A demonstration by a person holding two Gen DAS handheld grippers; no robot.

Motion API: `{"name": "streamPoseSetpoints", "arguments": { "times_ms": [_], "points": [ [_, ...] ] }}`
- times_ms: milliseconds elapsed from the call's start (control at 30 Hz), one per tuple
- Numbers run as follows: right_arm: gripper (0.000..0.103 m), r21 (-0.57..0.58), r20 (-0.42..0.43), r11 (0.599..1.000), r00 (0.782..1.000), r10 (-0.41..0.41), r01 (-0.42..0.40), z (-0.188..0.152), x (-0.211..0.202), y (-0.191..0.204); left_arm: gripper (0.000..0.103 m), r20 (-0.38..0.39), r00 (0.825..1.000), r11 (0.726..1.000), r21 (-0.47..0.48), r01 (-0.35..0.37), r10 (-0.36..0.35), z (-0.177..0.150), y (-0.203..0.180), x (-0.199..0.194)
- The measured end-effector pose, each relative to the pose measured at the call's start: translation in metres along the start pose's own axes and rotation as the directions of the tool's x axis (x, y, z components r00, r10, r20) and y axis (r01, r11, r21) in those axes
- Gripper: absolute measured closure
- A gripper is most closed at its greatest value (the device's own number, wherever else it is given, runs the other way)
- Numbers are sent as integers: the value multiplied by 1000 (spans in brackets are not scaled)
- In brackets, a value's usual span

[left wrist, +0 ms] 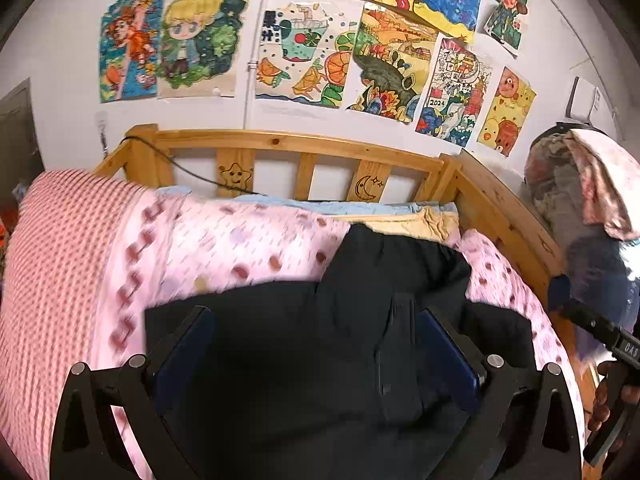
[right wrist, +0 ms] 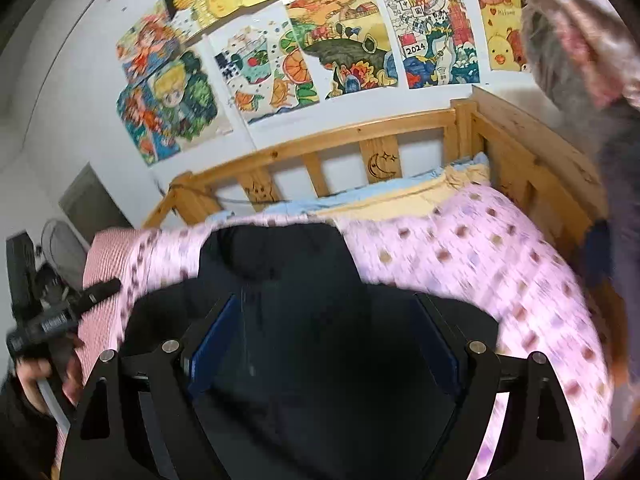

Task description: Fold large clothes

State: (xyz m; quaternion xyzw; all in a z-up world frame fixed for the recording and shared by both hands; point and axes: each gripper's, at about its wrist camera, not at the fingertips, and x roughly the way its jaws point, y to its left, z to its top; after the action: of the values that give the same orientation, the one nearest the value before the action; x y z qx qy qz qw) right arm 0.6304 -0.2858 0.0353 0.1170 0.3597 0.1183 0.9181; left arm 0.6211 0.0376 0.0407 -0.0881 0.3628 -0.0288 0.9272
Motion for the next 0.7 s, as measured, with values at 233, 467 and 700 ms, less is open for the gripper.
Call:
{"name": "streamPoseSetpoints", "arguments": {
  "times_ms": [233,467,700],
  "points": [
    [47,24,-35,999,999,-31,32,17,90,3,10,1,1000,1000,23,7,-7,23,-16,74],
    [75,33,-72,998,996,-52,54,24,147,0,62,-38,999,999,4,33,-33,31,-27,124],
    [98,-29,-58,998,997,-56,55,16,135,1,96,-70,994,997,-7,79,-80,32,-27,119]
  ]
}}
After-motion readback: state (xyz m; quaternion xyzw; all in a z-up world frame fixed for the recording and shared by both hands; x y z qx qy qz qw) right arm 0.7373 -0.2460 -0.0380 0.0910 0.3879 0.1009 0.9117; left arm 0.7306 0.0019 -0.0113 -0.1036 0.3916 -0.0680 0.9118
